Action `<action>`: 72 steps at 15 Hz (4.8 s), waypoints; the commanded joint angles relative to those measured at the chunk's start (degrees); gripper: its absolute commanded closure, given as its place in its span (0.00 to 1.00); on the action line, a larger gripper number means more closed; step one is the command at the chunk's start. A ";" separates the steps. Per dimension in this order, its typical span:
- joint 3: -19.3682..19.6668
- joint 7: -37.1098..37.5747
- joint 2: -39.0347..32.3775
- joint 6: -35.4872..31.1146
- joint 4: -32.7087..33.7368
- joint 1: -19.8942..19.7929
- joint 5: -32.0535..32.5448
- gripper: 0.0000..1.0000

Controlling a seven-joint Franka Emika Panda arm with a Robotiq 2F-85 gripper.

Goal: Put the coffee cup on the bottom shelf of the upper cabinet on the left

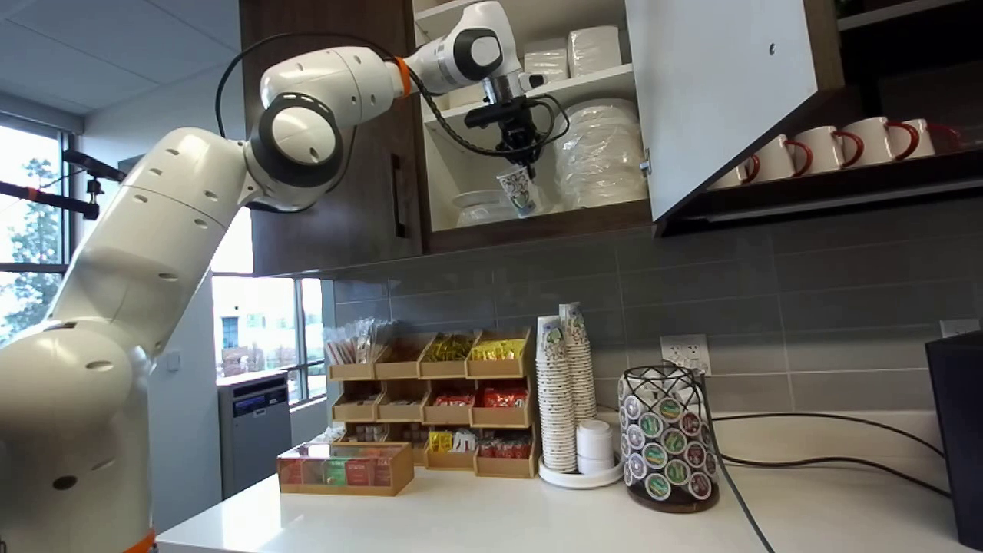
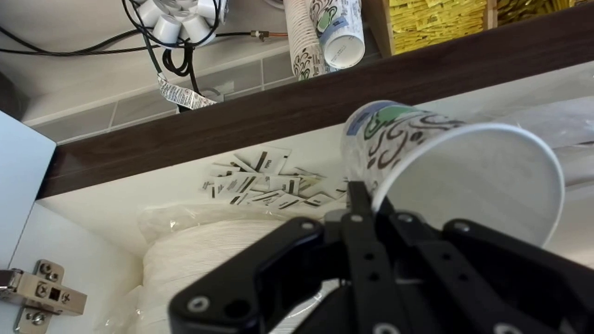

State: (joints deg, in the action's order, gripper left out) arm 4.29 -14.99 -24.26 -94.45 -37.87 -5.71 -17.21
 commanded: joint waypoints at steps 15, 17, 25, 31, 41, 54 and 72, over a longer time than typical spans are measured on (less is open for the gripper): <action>-1.59 4.20 -6.64 -4.73 7.11 0.23 -1.58 0.00; -1.93 5.08 -6.87 -5.50 7.16 0.33 -1.57 0.00; -1.36 12.04 -7.79 -8.81 7.33 0.71 0.01 0.65; -0.43 14.65 -7.78 -13.51 7.41 0.85 1.27 1.00; 0.66 14.74 -8.10 -14.85 7.05 1.17 1.70 0.69; -3.03 9.44 -6.45 -10.14 15.18 -5.22 0.40 0.00; -9.75 0.01 1.36 4.09 13.62 -13.28 -3.24 0.00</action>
State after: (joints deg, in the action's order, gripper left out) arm -5.63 -15.01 -22.91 -90.36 -24.25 -19.10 -20.41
